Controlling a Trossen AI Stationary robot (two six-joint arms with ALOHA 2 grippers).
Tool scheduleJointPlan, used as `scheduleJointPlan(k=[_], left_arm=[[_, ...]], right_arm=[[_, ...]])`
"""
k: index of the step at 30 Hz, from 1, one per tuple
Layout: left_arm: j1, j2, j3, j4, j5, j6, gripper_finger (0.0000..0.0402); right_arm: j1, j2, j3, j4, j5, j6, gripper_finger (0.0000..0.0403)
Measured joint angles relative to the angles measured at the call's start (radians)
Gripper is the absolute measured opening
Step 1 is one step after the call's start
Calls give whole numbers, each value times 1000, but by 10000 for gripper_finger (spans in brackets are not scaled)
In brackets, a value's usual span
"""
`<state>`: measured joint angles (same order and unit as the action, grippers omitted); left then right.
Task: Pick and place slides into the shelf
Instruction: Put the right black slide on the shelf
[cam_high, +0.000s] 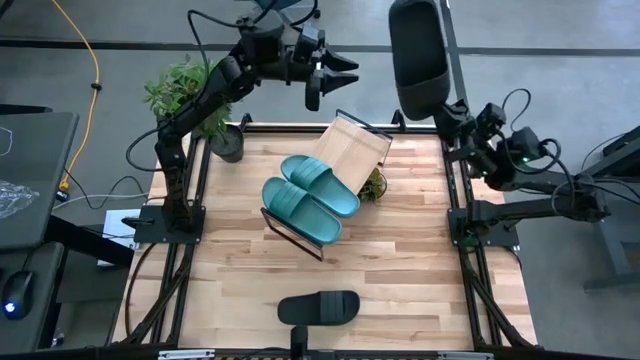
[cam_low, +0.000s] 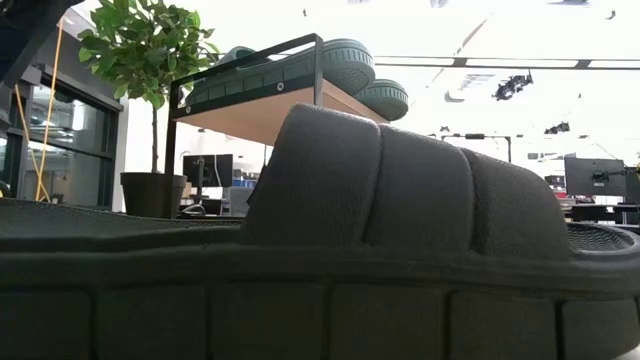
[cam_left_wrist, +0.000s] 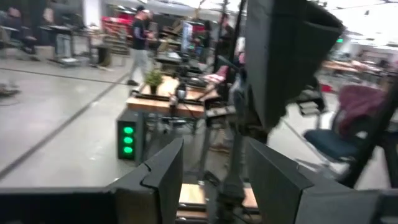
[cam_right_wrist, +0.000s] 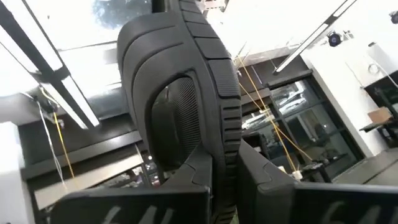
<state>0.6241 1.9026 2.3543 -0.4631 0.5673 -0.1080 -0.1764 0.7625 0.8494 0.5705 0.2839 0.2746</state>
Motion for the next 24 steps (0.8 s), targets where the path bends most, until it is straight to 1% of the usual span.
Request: scheduleJointPlan(k=[2, 7, 11, 15, 20, 24], left_arm=[[12, 0, 0, -4, 48, 1, 160], [12, -1, 0, -5, 139, 35, 161], [10, -3, 0, -4, 230, 55, 161], [1, -3, 0, -4, 313, 56, 161], [-12, -9, 0, -7, 364, 79, 161], [-11, -26, 1, -4, 385, 97, 161]], right_arm=[[0, -27, 1, -56, 23, 34, 5], [-1, -78, 1, -264, 100, 134, 5], [-17, -93, 0, -335, 103, 225, 5], [-60, -92, 0, -380, 55, 319, 5], [-152, -89, 0, -461, -37, 429, 5], [-245, -89, 0, -521, -137, 506, 5]])
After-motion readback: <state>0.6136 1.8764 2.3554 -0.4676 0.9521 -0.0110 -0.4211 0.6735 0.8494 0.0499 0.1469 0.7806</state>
